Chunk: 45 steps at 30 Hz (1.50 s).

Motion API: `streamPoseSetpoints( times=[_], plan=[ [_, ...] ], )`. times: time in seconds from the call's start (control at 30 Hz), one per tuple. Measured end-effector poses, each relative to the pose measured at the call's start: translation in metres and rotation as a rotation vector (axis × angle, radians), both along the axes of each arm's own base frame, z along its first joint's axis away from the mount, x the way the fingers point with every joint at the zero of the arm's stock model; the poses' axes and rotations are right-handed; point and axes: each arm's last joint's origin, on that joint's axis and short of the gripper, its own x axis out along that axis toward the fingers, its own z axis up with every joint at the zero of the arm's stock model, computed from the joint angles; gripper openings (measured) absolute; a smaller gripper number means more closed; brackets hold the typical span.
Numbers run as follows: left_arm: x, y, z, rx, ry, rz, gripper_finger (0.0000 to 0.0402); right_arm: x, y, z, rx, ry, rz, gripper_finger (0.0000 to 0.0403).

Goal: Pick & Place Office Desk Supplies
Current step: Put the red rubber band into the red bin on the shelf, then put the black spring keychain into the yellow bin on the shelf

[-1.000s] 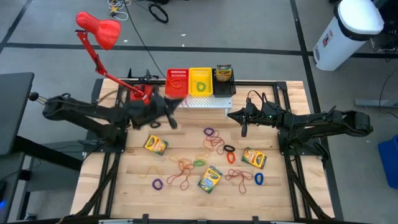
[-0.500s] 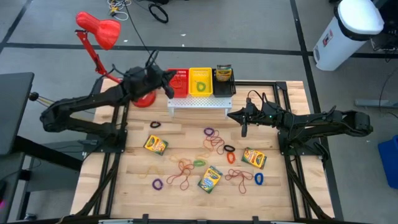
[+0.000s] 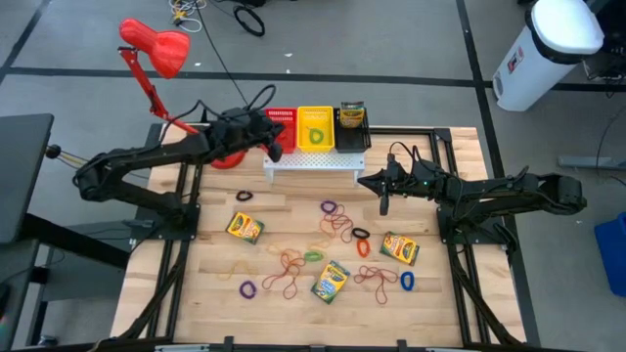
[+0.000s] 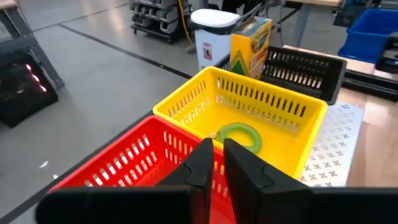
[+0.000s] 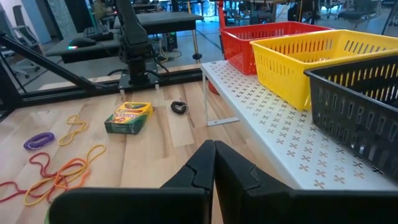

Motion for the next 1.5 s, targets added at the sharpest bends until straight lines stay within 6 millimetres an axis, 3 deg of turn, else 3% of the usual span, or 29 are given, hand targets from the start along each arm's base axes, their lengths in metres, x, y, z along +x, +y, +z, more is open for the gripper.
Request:
streamPoseSetpoints(
  times=[0.17, 0.3, 0.43, 0.6, 0.7, 1.0, 1.23, 1.5],
  plan=[
    [-0.003, 0.0, 0.002, 0.013, 0.007, 0.003, 0.008, 0.0, 0.0, -0.001, 0.002, 0.009, 0.0, 0.0019],
    [-0.008, -0.004, 0.007, 0.042, 0.033, -0.014, 0.0082, 0.0, 0.0, -0.001, 0.003, 0.013, 0.0, 0.0019],
    [-0.015, -0.016, 0.018, 0.094, 0.03, -0.073, 0.0062, 0.0, 0.0, -0.001, 0.004, 0.013, 0.0, 0.0019],
    [-0.019, -0.05, 0.028, 0.17, -0.012, -0.273, 0.0011, 0.0, 0.0, -0.002, 0.004, 0.016, 0.0, 0.0019],
    [-0.017, -0.07, 0.015, 0.145, -0.045, -0.391, 0.0007, 0.0, 0.0, -0.001, 0.004, 0.015, 0.0, 0.0019],
    [-0.018, -0.122, -0.053, 0.115, -0.21, -0.604, 0.0007, 0.0, 0.0, -0.002, 0.004, 0.015, 0.0, 0.0019],
    [-0.023, -0.13, -0.071, -0.036, -0.265, -0.567, 0.0008, 0.0, 0.0, -0.001, 0.006, 0.014, 0.003, 0.0019],
    [-0.007, -0.14, -0.09, 0.013, -0.179, -0.624, 0.0008, 0.0, 0.0, -0.001, 0.112, -0.006, -0.001, 0.0019]
  ],
)
